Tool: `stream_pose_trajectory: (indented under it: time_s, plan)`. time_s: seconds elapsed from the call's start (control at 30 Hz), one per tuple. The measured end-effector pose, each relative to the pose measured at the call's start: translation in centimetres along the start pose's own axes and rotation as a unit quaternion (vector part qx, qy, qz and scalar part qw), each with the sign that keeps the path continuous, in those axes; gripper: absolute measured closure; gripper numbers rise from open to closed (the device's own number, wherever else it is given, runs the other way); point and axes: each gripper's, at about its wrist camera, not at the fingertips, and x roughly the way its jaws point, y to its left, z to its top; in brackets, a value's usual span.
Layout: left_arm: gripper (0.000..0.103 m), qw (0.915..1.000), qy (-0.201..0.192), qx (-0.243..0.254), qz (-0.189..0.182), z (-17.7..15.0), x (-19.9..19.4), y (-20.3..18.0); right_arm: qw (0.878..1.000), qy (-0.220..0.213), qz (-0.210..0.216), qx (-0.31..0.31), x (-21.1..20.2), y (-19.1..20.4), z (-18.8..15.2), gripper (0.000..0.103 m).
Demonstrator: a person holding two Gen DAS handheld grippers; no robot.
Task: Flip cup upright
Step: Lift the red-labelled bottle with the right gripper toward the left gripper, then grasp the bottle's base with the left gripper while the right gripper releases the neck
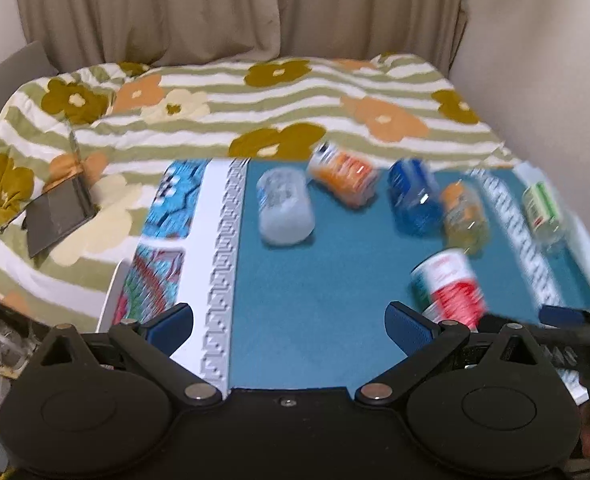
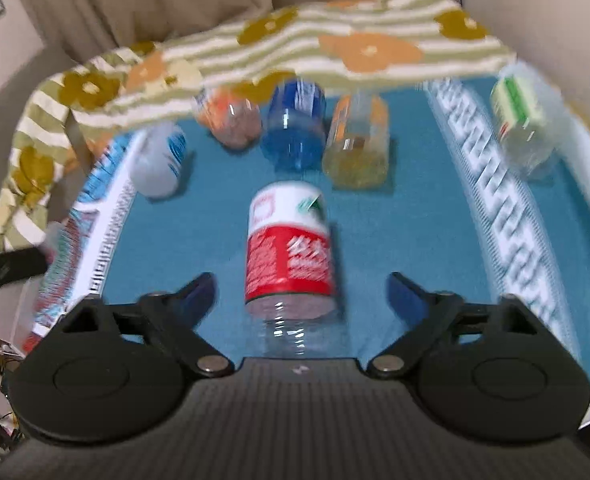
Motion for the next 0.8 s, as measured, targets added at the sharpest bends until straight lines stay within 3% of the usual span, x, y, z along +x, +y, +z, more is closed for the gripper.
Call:
stream_pose_trajectory:
  time_s: [0.13,0.4,0.63,0.8]
  plan:
    - [0.000,0.9997,0.016,0.014,-0.008,1.8,1.1,-3.2,1.000,-0.026,0.001,-0.012,-3.3,-2.2,0.6,0.000]
    - [0.000,0.9937,0.100,-0.003,-0.051,3.5,6.4,-9.1,1.000,-0.008,-0.017,0.001,-4.5,-9.1,-0.2,0.000]
    - [0.004,0.9843,0.174,-0.011,-0.029,4.7,11.4,-12.9,1.000,0.022,0.004,0.015,-2.4,-14.2,-1.3,0.000]
    - [0.004,0.9788,0.203,-0.024,-0.008,5.0,13.7,-13.9,0.999,0.040,0.020,0.029,-0.8,-16.6,-1.3,0.000]
